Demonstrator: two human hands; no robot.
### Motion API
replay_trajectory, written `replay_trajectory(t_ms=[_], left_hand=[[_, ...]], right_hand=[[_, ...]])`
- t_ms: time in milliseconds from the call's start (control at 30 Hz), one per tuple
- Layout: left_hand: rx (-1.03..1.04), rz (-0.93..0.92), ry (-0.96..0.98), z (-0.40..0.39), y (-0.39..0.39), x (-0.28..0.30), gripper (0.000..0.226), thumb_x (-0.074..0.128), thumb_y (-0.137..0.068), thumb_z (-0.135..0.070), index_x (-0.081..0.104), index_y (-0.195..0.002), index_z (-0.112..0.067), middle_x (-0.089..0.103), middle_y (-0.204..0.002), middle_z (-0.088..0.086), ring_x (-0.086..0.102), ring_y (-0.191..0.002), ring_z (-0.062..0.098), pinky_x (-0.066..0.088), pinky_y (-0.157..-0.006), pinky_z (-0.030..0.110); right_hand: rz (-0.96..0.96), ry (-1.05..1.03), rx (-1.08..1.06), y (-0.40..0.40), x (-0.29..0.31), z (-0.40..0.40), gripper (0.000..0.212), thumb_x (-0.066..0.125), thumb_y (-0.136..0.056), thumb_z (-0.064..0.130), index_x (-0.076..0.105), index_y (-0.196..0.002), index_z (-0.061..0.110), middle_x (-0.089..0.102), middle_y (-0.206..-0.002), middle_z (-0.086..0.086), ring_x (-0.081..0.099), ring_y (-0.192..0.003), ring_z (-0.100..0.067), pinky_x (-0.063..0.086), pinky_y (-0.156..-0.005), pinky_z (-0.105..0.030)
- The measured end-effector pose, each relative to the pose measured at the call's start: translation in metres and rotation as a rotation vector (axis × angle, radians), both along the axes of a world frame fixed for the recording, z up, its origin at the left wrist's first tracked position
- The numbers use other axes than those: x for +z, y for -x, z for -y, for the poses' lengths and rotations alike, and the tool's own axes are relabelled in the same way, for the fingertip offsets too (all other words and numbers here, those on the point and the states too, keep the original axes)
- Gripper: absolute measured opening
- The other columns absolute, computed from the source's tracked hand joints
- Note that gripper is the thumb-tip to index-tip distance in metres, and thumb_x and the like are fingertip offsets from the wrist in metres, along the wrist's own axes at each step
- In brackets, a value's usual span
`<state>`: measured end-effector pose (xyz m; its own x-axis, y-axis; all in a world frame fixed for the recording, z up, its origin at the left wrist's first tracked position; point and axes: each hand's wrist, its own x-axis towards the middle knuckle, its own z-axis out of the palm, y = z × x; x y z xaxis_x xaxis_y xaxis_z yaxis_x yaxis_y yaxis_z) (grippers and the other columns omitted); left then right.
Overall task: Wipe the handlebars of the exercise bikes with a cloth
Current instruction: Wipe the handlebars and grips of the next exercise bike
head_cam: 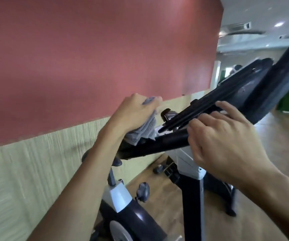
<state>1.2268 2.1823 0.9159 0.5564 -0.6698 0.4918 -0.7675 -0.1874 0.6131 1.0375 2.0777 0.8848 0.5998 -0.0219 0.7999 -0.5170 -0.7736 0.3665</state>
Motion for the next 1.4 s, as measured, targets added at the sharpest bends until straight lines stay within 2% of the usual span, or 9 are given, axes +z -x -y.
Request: replay_trajectory(t_ms=[67,167,267,467,600,767,900,1267,1400], left_hand=[[-0.116,-0.05,-0.323,0.01,-0.003,-0.008,0.055,0.044,-0.101,-0.06,0.064,-0.069,-0.021,0.06,-0.06,-0.001,0.06,-0.056,0.027,0.053,-0.069,0.037],[-0.161,-0.016,-0.51,0.017,-0.005,-0.015,0.051,0.037,-0.102,-0.061,0.071,-0.098,-0.023,0.072,-0.1,0.006,0.068,-0.092,0.027,0.054,-0.089,0.045],[-0.231,-0.178,-0.449,0.006,-0.014,-0.017,0.044,0.038,-0.104,-0.057,0.063,-0.12,-0.025,0.068,-0.121,0.002,0.063,-0.114,0.02,0.046,-0.105,0.044],[-0.463,-0.415,-0.389,-0.023,-0.054,-0.03,0.028,0.037,-0.095,-0.062,0.048,-0.12,-0.068,0.049,-0.133,-0.037,0.042,-0.129,-0.013,0.022,-0.123,0.029],[-0.545,-0.345,-0.369,-0.022,-0.073,-0.037,0.063,0.04,-0.094,-0.057,0.026,-0.155,-0.048,0.003,-0.165,-0.026,0.005,-0.15,-0.008,0.003,-0.128,0.033],[-0.647,-0.139,-0.113,-0.018,-0.069,-0.042,0.044,0.04,-0.107,-0.029,0.05,-0.148,-0.018,0.047,-0.154,-0.007,0.031,-0.148,0.003,0.021,-0.126,0.039],[-0.786,-0.098,-0.29,-0.016,-0.076,-0.045,0.049,0.037,-0.103,-0.035,0.047,-0.15,-0.025,0.041,-0.156,-0.018,0.023,-0.147,-0.008,0.016,-0.126,0.032],[-1.228,0.195,-0.128,0.038,-0.094,-0.035,0.039,0.041,-0.107,-0.019,0.055,-0.141,-0.003,0.063,-0.136,0.007,0.053,-0.13,0.019,0.039,-0.109,0.038],[-1.319,0.298,-0.058,0.044,-0.092,-0.043,0.036,0.038,-0.107,-0.029,0.059,-0.13,-0.01,0.066,-0.123,0.002,0.055,-0.12,0.021,0.041,-0.102,0.04]], right_hand=[[-0.033,-0.058,0.0,-0.009,0.0,-0.008,0.029,0.037,-0.094,0.023,0.044,-0.066,0.019,0.061,-0.065,-0.004,0.063,-0.065,-0.034,0.05,-0.088,-0.047],[-0.077,-0.073,-0.023,-0.023,0.0,-0.012,0.034,0.034,-0.097,0.024,0.045,-0.065,0.02,0.063,-0.064,-0.005,0.062,-0.062,-0.033,0.049,-0.071,-0.044],[-0.101,-0.082,-0.048,-0.032,-0.003,-0.015,0.038,0.032,-0.1,0.025,0.044,-0.064,0.019,0.061,-0.062,-0.004,0.059,-0.059,-0.032,0.046,-0.068,-0.043],[-0.103,-0.103,-0.054,-0.027,-0.005,-0.011,0.044,0.031,-0.105,0.032,0.058,-0.073,0.018,0.065,-0.071,-0.003,0.064,-0.069,-0.032,0.045,-0.079,-0.045],[-0.033,-0.076,-0.048,-0.029,-0.011,-0.012,0.041,0.033,-0.106,0.033,0.059,-0.077,0.018,0.061,-0.071,-0.002,0.064,-0.072,-0.033,0.045,-0.079,-0.045],[0.025,-0.157,-0.146,-0.045,-0.019,-0.022,0.041,0.034,-0.104,0.035,0.058,-0.076,0.017,0.063,-0.071,-0.003,0.062,-0.072,-0.035,0.04,-0.09,-0.047],[0.067,-0.199,-0.232,-0.055,-0.02,-0.029,0.04,0.035,-0.103,0.034,0.055,-0.073,0.017,0.061,-0.07,-0.003,0.061,-0.075,-0.036,0.043,-0.088,-0.051],[0.279,-0.488,-0.303,-0.082,-0.037,-0.024,0.037,0.026,-0.104,0.045,0.037,-0.069,0.039,0.04,-0.07,0.017,0.044,-0.07,-0.032,0.042,-0.07,-0.054],[0.409,-0.319,-0.387,-0.087,-0.038,-0.041,0.041,0.039,-0.1,0.02,0.052,-0.061,0.021,0.052,-0.068,0.014,0.045,-0.069,-0.03,0.039,-0.076,-0.066]])
